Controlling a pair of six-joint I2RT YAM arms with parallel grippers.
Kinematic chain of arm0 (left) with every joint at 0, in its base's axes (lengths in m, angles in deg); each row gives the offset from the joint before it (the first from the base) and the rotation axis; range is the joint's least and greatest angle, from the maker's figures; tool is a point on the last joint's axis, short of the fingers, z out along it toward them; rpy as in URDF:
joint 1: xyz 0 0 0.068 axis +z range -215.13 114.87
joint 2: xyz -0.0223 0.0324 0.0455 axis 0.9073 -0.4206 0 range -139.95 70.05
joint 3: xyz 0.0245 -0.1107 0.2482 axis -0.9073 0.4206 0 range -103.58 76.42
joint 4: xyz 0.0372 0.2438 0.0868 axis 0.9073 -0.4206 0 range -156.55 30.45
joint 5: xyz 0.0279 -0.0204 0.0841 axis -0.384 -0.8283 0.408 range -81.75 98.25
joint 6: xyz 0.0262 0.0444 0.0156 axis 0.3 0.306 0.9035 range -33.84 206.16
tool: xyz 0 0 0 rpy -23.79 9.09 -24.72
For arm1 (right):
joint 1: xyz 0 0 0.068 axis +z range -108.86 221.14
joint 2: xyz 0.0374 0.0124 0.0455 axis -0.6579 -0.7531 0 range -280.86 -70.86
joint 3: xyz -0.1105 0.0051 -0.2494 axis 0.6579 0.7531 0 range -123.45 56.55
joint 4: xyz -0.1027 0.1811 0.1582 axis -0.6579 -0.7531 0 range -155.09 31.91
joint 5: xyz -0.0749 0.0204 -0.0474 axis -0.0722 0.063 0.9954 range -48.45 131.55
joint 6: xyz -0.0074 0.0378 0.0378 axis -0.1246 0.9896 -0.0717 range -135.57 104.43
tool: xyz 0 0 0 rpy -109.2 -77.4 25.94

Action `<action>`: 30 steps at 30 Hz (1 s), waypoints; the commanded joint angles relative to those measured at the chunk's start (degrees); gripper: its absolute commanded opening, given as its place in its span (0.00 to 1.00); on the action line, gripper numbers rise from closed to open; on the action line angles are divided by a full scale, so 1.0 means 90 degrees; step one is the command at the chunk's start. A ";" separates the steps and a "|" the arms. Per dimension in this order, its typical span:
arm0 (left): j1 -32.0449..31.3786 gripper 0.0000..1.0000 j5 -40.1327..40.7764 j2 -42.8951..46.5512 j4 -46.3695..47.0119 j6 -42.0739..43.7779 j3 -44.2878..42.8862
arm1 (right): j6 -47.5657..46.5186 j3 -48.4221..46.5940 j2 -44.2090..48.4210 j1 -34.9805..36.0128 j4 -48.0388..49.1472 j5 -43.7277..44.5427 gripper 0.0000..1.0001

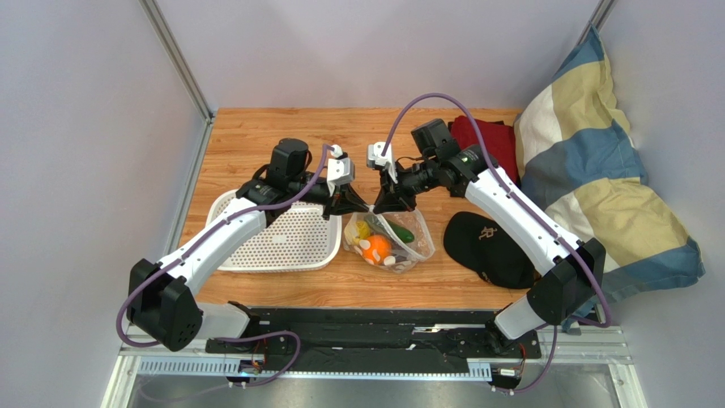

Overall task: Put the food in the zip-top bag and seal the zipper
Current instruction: Zip the zipper food storage bag at the center of the board.

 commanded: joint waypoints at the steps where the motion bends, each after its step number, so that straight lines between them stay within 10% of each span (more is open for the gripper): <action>1: 0.0027 0.00 -0.0187 0.0140 0.0464 -0.0318 -0.0082 | -0.0306 -0.0177 0.0008 0.0038 -0.0051 0.0102 0.00; 30: 0.1532 0.00 0.0556 0.0745 0.2478 -0.2743 0.0817 | -0.1859 0.0467 0.0525 -0.1347 -0.2257 0.1011 0.00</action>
